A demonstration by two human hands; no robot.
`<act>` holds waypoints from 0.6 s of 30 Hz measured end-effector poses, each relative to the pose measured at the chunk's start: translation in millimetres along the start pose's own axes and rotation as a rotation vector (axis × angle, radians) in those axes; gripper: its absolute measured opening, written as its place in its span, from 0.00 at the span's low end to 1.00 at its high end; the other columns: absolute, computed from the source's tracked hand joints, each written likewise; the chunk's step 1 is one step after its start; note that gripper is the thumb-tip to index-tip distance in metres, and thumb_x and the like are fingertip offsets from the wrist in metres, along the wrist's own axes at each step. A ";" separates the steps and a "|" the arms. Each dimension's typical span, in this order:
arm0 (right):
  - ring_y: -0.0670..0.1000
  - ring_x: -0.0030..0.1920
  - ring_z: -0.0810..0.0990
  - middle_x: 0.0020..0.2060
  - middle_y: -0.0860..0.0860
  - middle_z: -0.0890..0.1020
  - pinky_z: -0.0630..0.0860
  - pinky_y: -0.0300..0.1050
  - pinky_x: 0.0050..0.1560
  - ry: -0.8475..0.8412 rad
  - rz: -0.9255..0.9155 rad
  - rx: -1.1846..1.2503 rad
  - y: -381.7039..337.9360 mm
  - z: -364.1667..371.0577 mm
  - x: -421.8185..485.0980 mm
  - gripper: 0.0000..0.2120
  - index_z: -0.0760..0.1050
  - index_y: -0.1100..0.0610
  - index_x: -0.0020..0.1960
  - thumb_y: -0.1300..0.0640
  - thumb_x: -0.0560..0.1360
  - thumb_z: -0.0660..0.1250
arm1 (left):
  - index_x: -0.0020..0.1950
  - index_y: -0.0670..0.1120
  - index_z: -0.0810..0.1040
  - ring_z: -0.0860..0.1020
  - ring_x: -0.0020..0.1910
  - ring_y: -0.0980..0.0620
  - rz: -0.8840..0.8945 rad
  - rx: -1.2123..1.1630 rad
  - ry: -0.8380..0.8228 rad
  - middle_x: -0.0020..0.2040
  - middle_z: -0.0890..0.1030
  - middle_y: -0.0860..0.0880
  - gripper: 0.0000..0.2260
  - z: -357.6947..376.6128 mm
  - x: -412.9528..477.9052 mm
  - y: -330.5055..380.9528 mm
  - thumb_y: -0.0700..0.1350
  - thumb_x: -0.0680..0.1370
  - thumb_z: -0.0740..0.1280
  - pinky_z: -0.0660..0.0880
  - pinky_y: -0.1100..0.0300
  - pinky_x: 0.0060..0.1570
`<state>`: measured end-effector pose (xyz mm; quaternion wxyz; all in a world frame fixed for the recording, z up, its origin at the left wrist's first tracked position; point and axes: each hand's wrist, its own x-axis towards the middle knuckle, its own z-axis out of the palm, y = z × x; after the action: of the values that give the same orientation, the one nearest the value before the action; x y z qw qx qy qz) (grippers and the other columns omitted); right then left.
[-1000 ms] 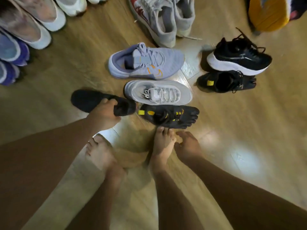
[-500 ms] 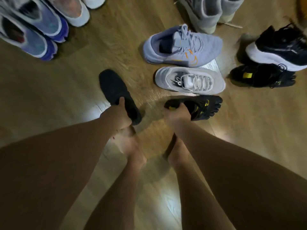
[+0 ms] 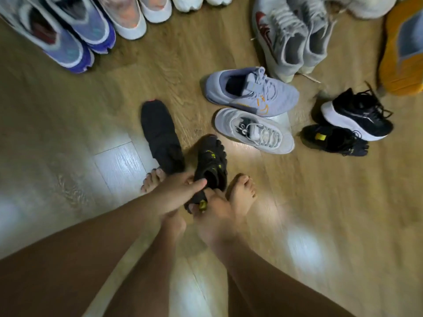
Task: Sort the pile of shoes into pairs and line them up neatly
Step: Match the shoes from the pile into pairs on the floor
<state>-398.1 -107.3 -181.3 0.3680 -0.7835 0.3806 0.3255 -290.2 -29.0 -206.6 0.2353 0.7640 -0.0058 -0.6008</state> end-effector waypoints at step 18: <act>0.55 0.49 0.76 0.45 0.50 0.80 0.76 0.48 0.46 -0.085 0.115 0.106 101.9 -141.1 -19.4 0.10 0.77 0.48 0.53 0.49 0.73 0.66 | 0.43 0.46 0.77 0.77 0.44 0.47 0.231 0.739 -0.187 0.42 0.79 0.47 0.17 79.0 16.5 137.3 0.56 0.81 0.57 0.71 0.55 0.44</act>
<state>-460.5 -261.5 -126.5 0.4054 -0.7252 0.4257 0.3585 -320.7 -183.7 -184.6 0.0091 0.7334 -0.3288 -0.5950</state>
